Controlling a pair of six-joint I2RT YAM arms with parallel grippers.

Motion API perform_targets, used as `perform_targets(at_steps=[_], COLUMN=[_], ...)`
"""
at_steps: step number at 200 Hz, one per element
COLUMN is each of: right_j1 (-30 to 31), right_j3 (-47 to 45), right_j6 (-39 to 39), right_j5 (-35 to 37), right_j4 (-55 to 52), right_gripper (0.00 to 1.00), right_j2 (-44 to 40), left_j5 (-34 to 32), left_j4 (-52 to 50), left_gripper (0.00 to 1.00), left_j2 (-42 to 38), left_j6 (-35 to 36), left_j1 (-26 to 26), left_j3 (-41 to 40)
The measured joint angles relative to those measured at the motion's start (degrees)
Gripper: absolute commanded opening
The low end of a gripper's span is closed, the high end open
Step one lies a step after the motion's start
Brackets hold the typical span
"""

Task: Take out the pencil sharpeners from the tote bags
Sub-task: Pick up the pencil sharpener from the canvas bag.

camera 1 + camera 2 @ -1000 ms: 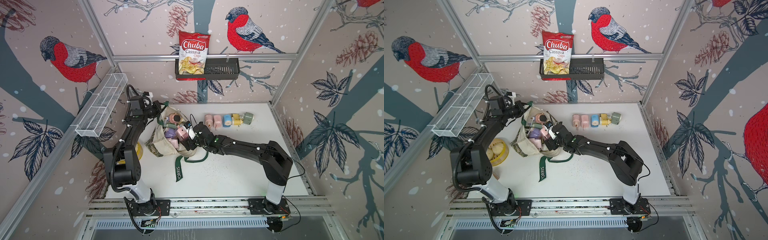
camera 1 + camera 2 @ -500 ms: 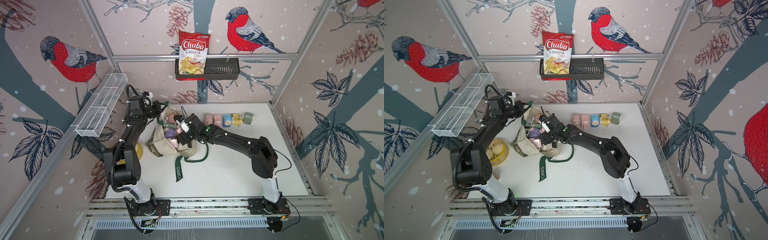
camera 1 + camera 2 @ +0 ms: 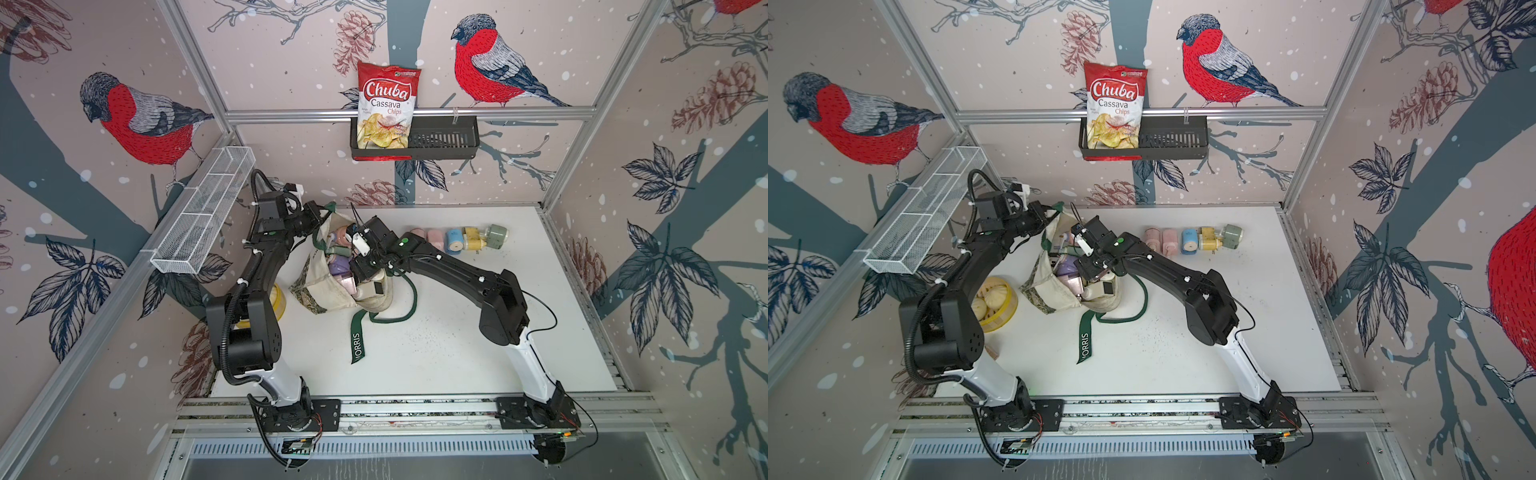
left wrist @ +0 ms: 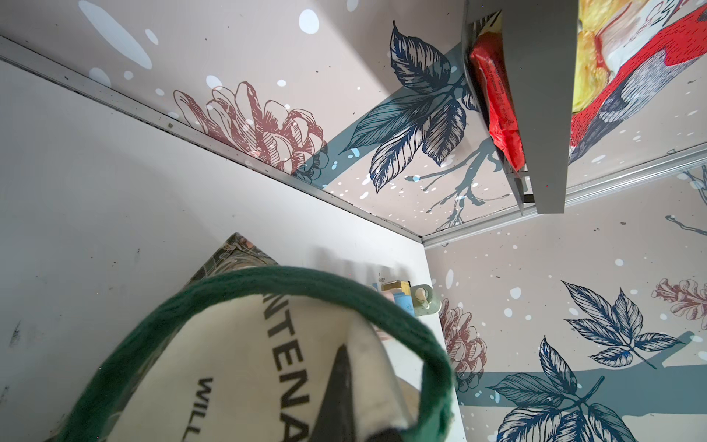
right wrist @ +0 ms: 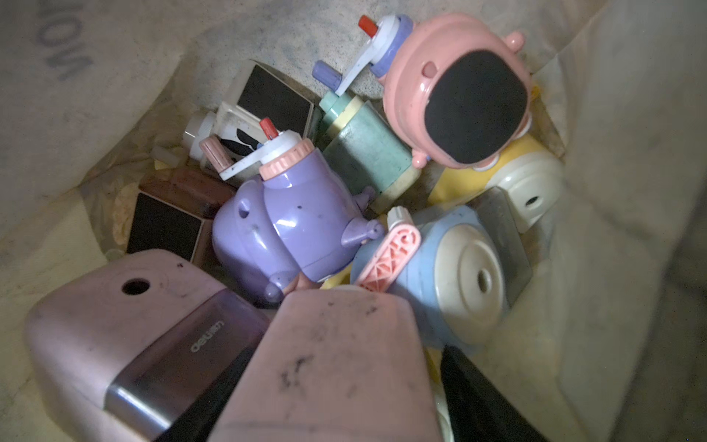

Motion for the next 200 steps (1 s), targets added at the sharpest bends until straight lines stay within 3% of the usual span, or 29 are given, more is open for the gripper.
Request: perform_targets(at_steps=[28, 71, 98, 165, 200], right_j1=[0.1, 1.1, 1.4, -0.4, -8.0], right_j3=[1.7, 2.4, -0.5, -25.2, -42.5], right_j6=[0.0, -1.0, -1.7, -3.5, -3.0], right_j5=[0.2, 0.9, 1.2, 2.2, 4.3], right_j4=[-2.3, -3.5, -2.0, 13.1, 25.4], right_gripper=[0.6, 0.35, 0.29, 0.26, 0.26], right_j2=[0.4, -0.5, -4.8, -27.9, -42.0], left_j5=[0.0, 0.0, 0.0, 0.2, 0.3], left_j4=[0.0, 0.0, 0.0, 0.0, 0.0], left_gripper=[0.0, 0.0, 0.0, 0.0, 0.0], left_j2=[0.0, 0.0, 0.0, 0.0, 0.0], left_j6=[0.0, 0.0, 0.0, 0.0, 0.0], left_j1=[0.0, 0.1, 0.2, 0.4, 0.5], left_j3=[0.0, 0.0, 0.0, 0.0, 0.0])
